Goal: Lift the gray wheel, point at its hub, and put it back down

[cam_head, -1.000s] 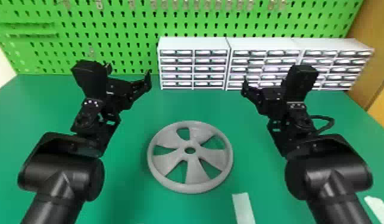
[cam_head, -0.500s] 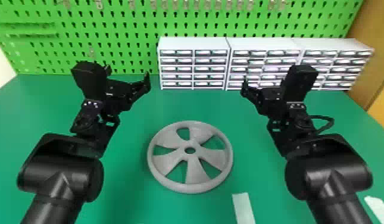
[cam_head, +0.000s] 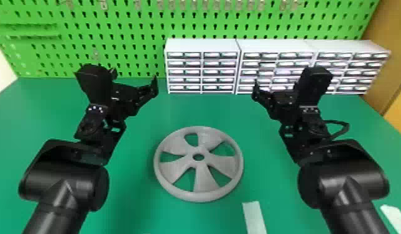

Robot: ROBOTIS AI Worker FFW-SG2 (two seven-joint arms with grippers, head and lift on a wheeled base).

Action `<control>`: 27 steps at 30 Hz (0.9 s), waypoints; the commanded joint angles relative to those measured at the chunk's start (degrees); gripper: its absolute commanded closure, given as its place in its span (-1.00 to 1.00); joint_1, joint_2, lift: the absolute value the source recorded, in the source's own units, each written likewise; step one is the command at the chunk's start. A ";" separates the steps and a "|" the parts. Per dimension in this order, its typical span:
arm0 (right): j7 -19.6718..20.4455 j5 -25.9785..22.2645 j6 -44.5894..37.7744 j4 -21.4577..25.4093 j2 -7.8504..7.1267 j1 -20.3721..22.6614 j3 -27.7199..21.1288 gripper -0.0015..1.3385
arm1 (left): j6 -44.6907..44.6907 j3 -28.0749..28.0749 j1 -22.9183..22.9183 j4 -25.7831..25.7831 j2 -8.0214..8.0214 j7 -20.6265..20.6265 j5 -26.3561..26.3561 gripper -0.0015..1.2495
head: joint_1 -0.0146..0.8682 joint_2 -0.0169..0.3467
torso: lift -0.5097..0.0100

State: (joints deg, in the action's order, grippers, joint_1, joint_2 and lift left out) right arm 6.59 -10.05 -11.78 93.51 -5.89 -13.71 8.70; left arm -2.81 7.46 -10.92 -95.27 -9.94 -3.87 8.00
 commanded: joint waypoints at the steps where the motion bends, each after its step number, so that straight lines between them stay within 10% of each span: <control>1: 0.00 -0.06 0.00 -0.09 0.09 0.00 0.00 -0.88 | 0.00 0.02 -0.07 0.00 0.00 0.00 0.00 -0.84 | 0.60 -0.65 | 0.62; 27: 0.00 -0.50 0.00 -0.35 0.09 0.18 -0.17 -0.88 | 0.70 0.10 -0.15 0.00 0.00 -0.09 -0.44 -0.84 | 0.60 -0.65 | 0.62</control>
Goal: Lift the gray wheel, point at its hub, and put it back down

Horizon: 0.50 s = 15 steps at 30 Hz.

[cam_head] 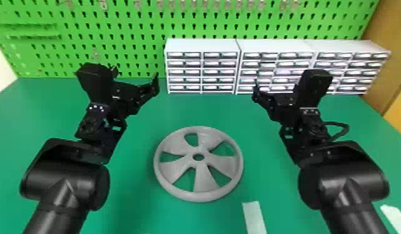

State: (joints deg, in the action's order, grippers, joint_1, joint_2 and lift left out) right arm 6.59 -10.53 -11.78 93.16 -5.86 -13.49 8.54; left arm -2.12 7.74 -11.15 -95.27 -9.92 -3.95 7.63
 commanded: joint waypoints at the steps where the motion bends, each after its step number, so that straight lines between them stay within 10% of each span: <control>1: 0.00 -0.01 0.00 0.00 0.06 0.04 -0.02 -0.88 | 0.01 -0.18 0.16 -0.09 -0.01 0.00 -0.07 -0.85 | 0.60 -0.65 | 0.62; 15: 0.00 0.16 0.00 -0.09 -0.03 -0.04 0.07 -0.88 | 0.01 -0.35 0.34 -0.09 0.07 0.00 -0.07 -0.84 | 0.60 -0.65 | 0.62</control>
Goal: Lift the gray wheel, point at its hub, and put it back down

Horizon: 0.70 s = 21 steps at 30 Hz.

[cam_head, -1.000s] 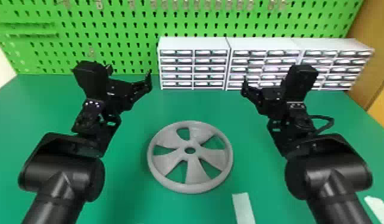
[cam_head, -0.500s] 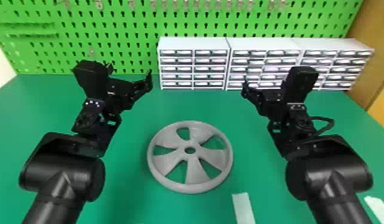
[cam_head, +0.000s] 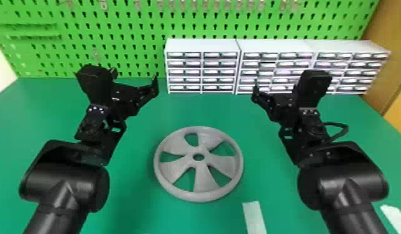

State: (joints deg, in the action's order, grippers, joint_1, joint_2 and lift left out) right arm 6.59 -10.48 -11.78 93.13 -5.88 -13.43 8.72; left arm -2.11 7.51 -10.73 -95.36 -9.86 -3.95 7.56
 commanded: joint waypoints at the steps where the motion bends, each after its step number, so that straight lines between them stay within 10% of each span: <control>1: 0.00 0.02 0.00 -0.05 -0.01 -0.10 -0.10 -0.88 | 0.00 -0.13 -0.08 -0.01 0.01 0.00 0.00 -0.84 | 0.60 -0.65 | 0.62; 21: 0.00 0.02 0.00 -0.32 -0.01 -0.28 0.07 -0.88 | 0.00 -0.30 0.01 -0.01 0.01 0.00 -0.70 -0.84 | 0.60 -0.65 | 0.62</control>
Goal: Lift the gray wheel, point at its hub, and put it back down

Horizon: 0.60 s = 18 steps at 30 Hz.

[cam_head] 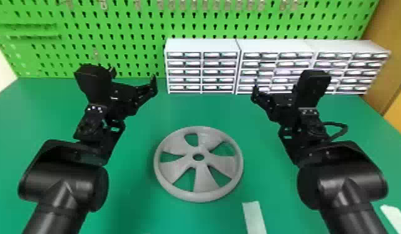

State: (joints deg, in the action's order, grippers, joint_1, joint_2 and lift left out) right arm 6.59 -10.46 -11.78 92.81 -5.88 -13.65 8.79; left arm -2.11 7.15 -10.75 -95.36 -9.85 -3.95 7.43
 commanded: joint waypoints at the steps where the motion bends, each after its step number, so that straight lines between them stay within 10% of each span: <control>1: 0.00 0.00 0.00 0.00 0.00 -0.07 0.00 -0.88 | 0.00 -0.03 0.03 -0.01 0.00 0.00 -0.66 -0.84 | 0.60 -0.65 | 0.62; 18: 0.00 0.00 0.00 -0.08 0.08 -0.07 -0.35 -0.88 | 1.23 -1.53 0.38 -0.01 0.70 0.09 -0.58 -0.84 | 0.60 -0.65 | 0.62</control>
State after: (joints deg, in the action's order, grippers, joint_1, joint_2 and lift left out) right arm 6.59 -10.46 -11.78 92.81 -5.88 -13.69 8.43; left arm -1.24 5.88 -10.38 -95.36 -9.21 -3.90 6.65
